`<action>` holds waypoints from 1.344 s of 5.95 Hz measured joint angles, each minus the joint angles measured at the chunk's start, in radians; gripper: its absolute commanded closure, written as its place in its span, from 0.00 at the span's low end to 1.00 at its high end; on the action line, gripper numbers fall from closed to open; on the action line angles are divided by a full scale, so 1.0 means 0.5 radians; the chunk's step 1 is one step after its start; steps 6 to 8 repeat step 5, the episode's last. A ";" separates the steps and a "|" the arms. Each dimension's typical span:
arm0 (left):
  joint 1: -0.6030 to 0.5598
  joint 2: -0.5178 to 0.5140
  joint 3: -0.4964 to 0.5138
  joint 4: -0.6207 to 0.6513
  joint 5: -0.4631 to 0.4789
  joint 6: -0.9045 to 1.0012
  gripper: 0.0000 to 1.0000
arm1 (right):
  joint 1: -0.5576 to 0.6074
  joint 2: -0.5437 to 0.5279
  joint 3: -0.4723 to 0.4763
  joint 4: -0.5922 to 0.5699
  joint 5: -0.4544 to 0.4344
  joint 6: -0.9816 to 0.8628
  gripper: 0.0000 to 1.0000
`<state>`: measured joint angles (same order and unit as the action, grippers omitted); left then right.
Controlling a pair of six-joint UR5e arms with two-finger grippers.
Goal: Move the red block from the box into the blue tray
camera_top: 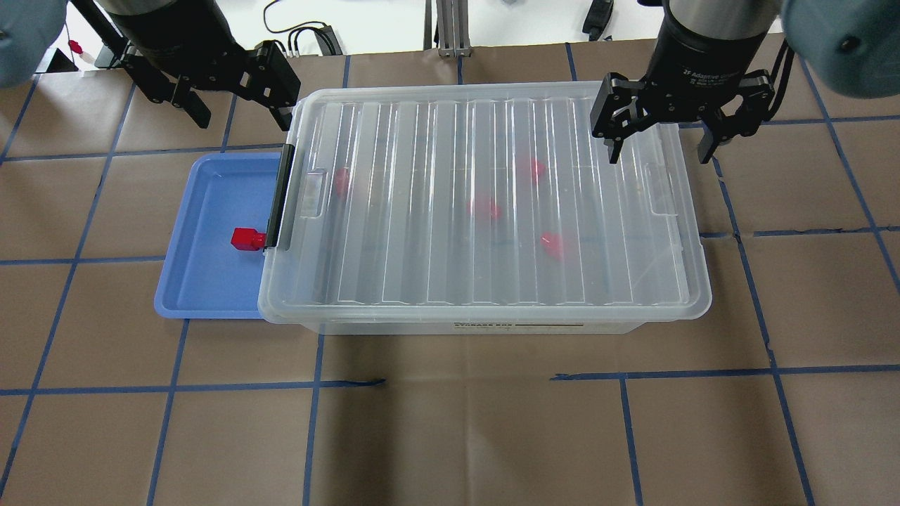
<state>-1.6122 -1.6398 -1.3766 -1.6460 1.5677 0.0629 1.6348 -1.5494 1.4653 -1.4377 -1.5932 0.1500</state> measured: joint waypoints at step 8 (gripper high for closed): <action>0.000 0.000 0.003 0.000 0.000 -0.001 0.02 | -0.026 0.003 0.007 -0.018 0.003 -0.018 0.00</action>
